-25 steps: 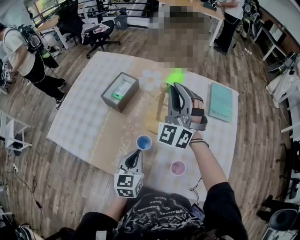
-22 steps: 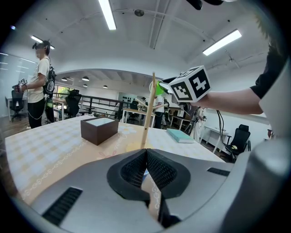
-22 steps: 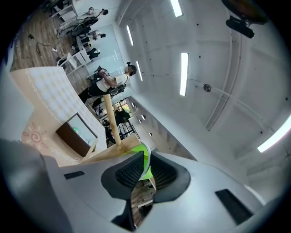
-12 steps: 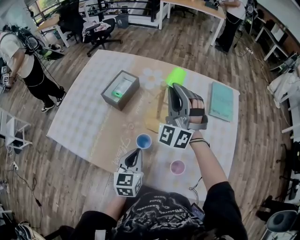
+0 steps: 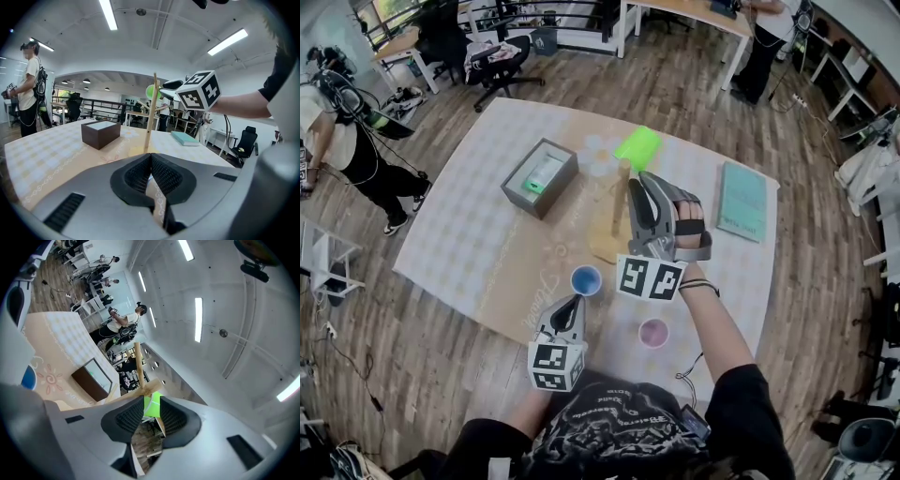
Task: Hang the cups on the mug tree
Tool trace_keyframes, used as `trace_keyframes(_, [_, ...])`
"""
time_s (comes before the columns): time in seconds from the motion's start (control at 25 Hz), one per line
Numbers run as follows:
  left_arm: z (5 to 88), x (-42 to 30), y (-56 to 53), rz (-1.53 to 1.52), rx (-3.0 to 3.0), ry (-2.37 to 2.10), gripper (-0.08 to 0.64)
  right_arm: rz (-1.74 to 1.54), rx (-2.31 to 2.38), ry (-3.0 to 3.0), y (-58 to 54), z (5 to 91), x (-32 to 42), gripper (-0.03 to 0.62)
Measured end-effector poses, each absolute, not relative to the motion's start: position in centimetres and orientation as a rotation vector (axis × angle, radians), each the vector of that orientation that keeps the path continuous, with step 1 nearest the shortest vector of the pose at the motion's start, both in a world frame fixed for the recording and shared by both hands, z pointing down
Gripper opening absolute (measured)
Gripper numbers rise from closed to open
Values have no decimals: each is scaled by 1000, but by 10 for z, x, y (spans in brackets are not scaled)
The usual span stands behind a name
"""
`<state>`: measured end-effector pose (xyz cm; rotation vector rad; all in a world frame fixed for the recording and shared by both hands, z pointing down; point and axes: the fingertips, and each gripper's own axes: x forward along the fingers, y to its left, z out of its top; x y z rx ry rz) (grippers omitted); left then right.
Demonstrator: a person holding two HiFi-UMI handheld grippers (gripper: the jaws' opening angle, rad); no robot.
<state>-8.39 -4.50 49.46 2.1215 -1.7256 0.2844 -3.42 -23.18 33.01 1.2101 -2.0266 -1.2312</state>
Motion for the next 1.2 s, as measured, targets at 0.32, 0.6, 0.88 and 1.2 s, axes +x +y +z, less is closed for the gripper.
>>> trace_keyframes(0.32, [495,-83,-43,263,2130,-1724,18,-1099,1199,-2195,-212,323,-34,179])
trace_keyframes(0.6, [490,-80,-39,226,2116,-1727,18,-604,1237,-2410,-192,339,12,202])
trace_keyframes(0.88, [498,-95,-43,196,2025,-1726,20,-265,1246,-2420,-162,384,65,175])
trace_keyframes(1.2, [518,-111,-53,239,1896,-1710,21,206,1292,-2354,-124,464,129,152])
